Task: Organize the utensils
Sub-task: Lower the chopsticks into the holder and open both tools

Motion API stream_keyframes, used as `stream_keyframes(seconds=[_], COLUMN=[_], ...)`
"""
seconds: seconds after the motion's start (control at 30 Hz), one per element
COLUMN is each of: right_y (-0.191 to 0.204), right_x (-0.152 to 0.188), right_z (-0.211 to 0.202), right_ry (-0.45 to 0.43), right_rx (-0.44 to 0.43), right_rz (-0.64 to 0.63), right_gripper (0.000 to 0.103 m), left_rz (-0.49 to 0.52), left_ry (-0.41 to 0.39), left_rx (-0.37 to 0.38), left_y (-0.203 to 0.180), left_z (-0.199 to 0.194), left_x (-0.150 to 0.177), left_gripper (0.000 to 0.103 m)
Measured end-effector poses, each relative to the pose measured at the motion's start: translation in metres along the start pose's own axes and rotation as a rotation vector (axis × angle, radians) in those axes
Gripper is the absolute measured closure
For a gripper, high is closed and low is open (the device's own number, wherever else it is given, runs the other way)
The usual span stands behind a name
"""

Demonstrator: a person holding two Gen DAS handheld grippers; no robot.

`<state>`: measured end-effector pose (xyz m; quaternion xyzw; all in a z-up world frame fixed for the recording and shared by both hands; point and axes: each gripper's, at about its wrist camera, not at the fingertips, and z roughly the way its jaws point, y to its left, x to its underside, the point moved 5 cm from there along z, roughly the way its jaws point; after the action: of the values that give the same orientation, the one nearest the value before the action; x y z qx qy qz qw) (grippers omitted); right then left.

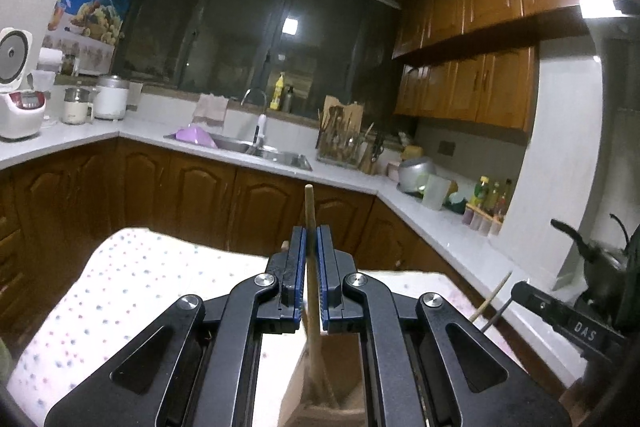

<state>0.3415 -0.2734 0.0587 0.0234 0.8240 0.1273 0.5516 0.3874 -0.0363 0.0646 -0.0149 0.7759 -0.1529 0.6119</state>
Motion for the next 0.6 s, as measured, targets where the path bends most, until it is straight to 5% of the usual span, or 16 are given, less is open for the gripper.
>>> stream_keyframes(seconds=[0.6], right_y=[-0.005], right_x=[0.003], right_z=[0.010], right_ry=[0.056], right_rx=[0.016], right_rz=[0.006], right_gripper=[0.098], left_rz=[0.028], left_ry=[0.127], left_rx=[0.004], left_y=[0.000], left_z=[0.021], left_x=[0.029], left_gripper=[0.096])
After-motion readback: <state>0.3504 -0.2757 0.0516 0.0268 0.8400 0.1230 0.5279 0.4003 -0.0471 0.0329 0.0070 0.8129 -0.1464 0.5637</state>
